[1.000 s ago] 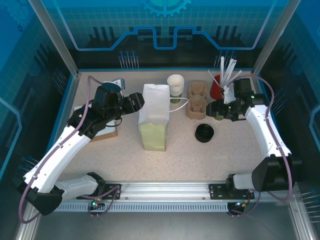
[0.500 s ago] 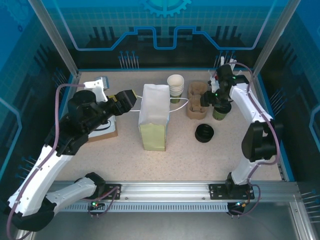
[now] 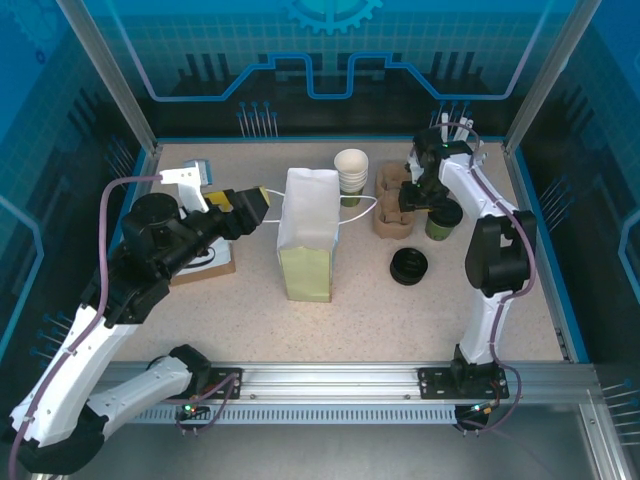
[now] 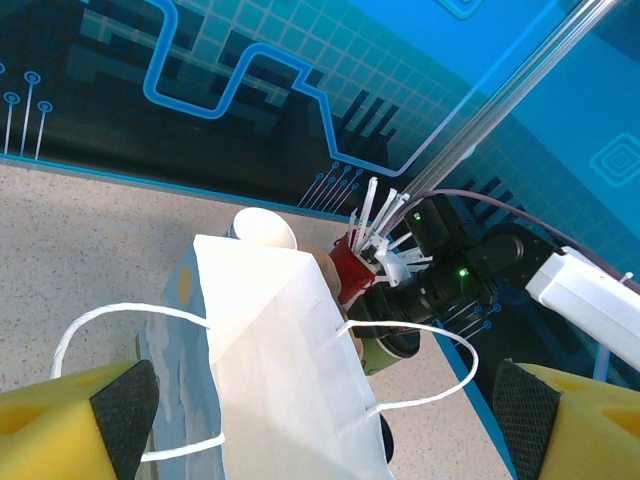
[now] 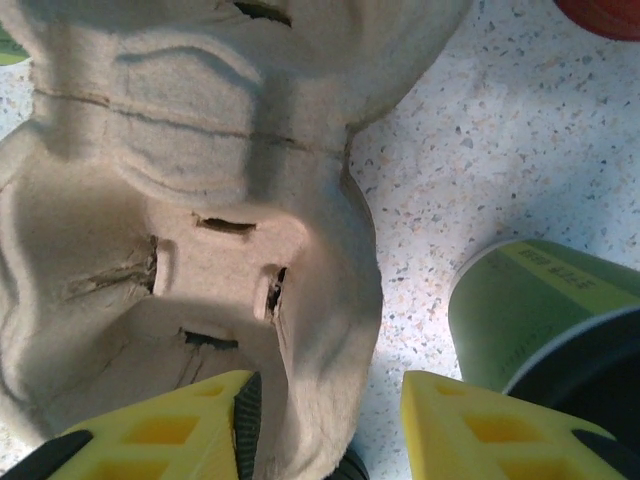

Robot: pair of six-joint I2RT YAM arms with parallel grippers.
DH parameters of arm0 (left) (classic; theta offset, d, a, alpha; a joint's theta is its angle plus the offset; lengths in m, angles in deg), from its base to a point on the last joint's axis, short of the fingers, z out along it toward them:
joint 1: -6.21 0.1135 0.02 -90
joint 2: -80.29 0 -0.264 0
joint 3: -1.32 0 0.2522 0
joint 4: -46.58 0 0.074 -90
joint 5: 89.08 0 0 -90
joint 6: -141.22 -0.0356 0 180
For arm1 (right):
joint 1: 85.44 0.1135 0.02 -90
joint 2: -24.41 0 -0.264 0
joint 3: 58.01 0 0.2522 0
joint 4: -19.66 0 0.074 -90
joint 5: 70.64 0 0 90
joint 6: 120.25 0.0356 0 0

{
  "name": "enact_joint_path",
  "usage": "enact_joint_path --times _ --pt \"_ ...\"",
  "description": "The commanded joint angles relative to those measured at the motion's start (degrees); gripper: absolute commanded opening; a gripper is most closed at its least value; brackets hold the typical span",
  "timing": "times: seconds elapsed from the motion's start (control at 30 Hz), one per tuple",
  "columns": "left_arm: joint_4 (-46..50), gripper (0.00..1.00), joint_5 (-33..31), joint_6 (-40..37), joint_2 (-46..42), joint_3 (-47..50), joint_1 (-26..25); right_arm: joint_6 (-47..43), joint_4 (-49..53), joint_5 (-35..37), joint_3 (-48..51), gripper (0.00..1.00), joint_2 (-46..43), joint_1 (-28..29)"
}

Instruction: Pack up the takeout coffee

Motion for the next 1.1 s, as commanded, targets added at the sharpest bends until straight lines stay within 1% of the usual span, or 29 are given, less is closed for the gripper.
enact_joint_path --times 0.0,0.27,0.73,0.9,1.07 --pt "-1.9 0.90 0.8 -2.0 -0.3 0.2 -0.1 -0.2 2.2 2.4 -2.5 0.42 1.6 1.1" --pt "-1.6 0.90 0.5 -2.2 -0.3 0.3 -0.1 0.0 2.7 2.9 -3.0 0.38 3.0 1.6" --pt "-1.5 0.91 0.7 -1.9 -0.3 0.6 -0.1 0.0 3.8 3.0 -4.0 0.34 4.9 2.0" --pt "-1.5 0.91 0.6 -2.0 -0.2 0.6 -0.1 0.2 3.8 3.2 -4.4 0.28 4.7 2.2" --pt "-1.8 0.91 0.7 -1.9 0.1 0.4 -0.1 -0.1 4.8 4.1 -5.5 0.26 4.6 2.4"
